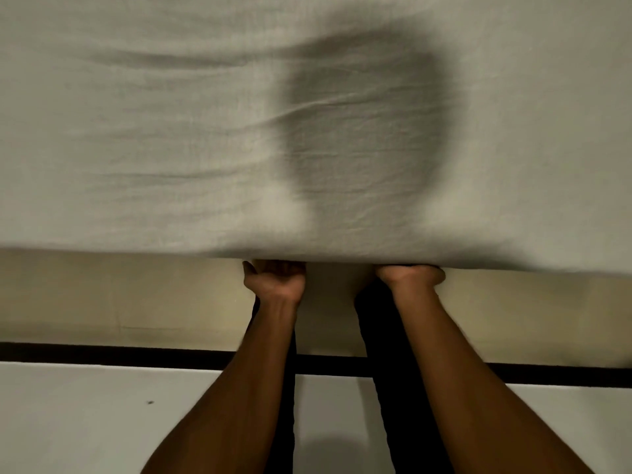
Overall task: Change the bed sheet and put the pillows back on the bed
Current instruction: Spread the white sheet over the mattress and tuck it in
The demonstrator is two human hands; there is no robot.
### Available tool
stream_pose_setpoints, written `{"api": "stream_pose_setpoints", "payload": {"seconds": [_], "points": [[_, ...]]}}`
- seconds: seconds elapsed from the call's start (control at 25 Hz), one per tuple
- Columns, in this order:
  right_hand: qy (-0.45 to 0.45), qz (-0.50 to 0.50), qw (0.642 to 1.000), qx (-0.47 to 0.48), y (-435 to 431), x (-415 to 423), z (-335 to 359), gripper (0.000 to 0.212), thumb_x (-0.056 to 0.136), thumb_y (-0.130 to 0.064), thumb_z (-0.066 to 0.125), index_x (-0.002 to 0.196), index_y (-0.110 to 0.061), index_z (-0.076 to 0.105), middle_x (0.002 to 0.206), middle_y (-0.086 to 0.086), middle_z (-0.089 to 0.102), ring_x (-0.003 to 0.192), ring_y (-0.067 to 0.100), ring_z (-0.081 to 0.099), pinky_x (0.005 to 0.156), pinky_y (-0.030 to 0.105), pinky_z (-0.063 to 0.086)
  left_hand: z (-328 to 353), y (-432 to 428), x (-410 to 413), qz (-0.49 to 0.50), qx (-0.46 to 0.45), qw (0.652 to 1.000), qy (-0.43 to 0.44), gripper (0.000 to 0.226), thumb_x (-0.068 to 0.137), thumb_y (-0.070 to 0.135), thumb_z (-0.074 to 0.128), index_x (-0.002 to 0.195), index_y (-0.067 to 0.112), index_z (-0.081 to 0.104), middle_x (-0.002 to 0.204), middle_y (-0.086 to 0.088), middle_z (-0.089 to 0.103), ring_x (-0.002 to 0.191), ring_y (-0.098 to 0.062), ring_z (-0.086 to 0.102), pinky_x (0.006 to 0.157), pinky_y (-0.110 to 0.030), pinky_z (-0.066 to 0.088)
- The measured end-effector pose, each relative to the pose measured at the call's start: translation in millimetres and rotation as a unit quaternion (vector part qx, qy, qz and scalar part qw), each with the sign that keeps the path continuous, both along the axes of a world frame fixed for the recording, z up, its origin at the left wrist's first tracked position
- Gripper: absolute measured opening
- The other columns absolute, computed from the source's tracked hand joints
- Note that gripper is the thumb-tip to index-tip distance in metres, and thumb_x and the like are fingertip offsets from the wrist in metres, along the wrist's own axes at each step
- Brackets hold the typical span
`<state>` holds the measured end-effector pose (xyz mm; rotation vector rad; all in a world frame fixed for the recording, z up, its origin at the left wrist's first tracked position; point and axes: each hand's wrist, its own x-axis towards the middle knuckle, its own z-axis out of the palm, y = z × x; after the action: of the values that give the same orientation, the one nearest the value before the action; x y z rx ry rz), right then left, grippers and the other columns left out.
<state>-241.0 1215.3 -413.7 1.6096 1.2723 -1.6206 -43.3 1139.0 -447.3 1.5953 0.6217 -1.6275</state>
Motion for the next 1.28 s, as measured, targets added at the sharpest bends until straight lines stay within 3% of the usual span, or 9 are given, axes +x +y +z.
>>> {"api": "stream_pose_setpoints", "payload": {"seconds": [0.12, 0.24, 0.32, 0.4, 0.56, 0.68, 0.88, 1.08, 1.28], "points": [[0.010, -0.024, 0.999, -0.029, 7, 3, -1, 0.054, 0.102, -0.054, 0.031, 0.130, -0.028, 0.070, 0.133, 0.009, 0.070, 0.124, 0.039, 0.063, 0.114, 0.051, 0.044, 4, -4, 2, -0.018, -0.015, 0.999, 0.024, 0.063, 0.083, 0.043, 0.066, 0.142, 0.023, 0.064, 0.137, -0.007, 0.067, 0.126, -0.033, 0.063, 0.105, -0.047, 0.052], [0.003, -0.001, 0.999, -0.050, 14, 3, 2, 0.054, 0.100, -0.055, 0.034, 0.135, -0.029, 0.066, 0.136, 0.008, 0.068, 0.126, 0.038, 0.061, 0.115, 0.051, 0.041, 11, -15, -4, -0.027, -0.024, 0.999, 0.015, 0.031, 0.095, 0.044, 0.054, 0.105, 0.022, 0.073, 0.096, -0.003, 0.072, 0.092, -0.028, 0.068, 0.083, -0.038, 0.058], [0.027, 0.051, 0.998, -0.025, 14, 4, 6, 0.053, 0.101, -0.053, 0.041, 0.144, -0.026, 0.056, 0.128, 0.002, 0.071, 0.122, 0.033, 0.061, 0.113, 0.045, 0.043, 15, -20, -17, -0.016, -0.002, 1.000, -0.019, 0.032, 0.102, 0.044, 0.046, 0.091, 0.023, 0.068, 0.085, -0.002, 0.068, 0.086, -0.025, 0.063, 0.074, -0.035, 0.055], [0.026, 0.089, 0.995, -0.036, 12, 3, 13, 0.058, 0.100, -0.048, 0.050, 0.150, -0.020, 0.049, 0.114, -0.006, 0.075, 0.118, 0.028, 0.061, 0.111, 0.044, 0.045, 14, -22, -25, -0.006, 0.017, 0.999, -0.043, 0.032, 0.105, 0.043, 0.044, 0.094, 0.022, 0.065, 0.090, -0.003, 0.064, 0.089, -0.024, 0.060, 0.076, -0.037, 0.051], [0.000, 0.028, 0.996, -0.079, 16, -6, 8, 0.056, 0.101, -0.059, 0.035, 0.136, -0.026, 0.065, 0.133, 0.012, 0.069, 0.125, 0.039, 0.061, 0.110, 0.054, 0.045, 19, -24, -20, -0.013, -0.024, 1.000, -0.006, 0.037, 0.104, 0.046, 0.043, 0.106, 0.022, 0.071, 0.100, -0.008, 0.072, 0.098, -0.032, 0.066, 0.097, -0.046, 0.052], [0.018, 0.020, 0.997, -0.070, 23, -4, -2, 0.057, 0.099, -0.054, 0.036, 0.134, -0.024, 0.070, 0.137, 0.013, 0.068, 0.126, 0.042, 0.063, 0.111, 0.061, 0.042, 26, -25, -25, -0.007, -0.055, 0.997, -0.046, 0.039, 0.107, 0.043, 0.036, 0.108, 0.024, 0.070, 0.105, -0.006, 0.071, 0.099, -0.031, 0.066, 0.091, -0.044, 0.054], [0.032, 0.021, 0.996, -0.077, 27, -10, 0, 0.055, 0.098, -0.047, 0.037, 0.136, -0.024, 0.069, 0.132, 0.011, 0.071, 0.122, 0.037, 0.066, 0.108, 0.054, 0.047, 21, -17, -29, 0.006, -0.081, 0.995, -0.063, 0.040, 0.106, 0.041, 0.038, 0.107, 0.024, 0.073, 0.104, -0.004, 0.074, 0.100, -0.031, 0.070, 0.091, -0.043, 0.056], [0.021, 0.039, 0.997, -0.060, 28, -8, 2, 0.048, 0.098, -0.041, 0.038, 0.131, -0.024, 0.069, 0.108, 0.007, 0.074, 0.095, 0.030, 0.071, 0.083, 0.039, 0.058, 15, -12, -21, 0.012, -0.078, 0.995, -0.067, 0.040, 0.097, 0.046, 0.045, 0.115, 0.023, 0.072, 0.113, -0.007, 0.072, 0.114, -0.035, 0.066, 0.109, -0.050, 0.048], [0.025, 0.141, 0.990, 0.003, 31, -12, -2, 0.040, 0.103, -0.036, 0.046, 0.133, -0.018, 0.067, 0.132, 0.014, 0.066, 0.113, 0.036, 0.062, 0.108, 0.048, 0.049, 19, -20, -18, -0.047, -0.066, 0.987, -0.141, 0.051, 0.099, 0.057, 0.045, 0.128, 0.024, 0.071, 0.121, -0.005, 0.073, 0.108, -0.029, 0.070, 0.099, -0.045, 0.057]]}}
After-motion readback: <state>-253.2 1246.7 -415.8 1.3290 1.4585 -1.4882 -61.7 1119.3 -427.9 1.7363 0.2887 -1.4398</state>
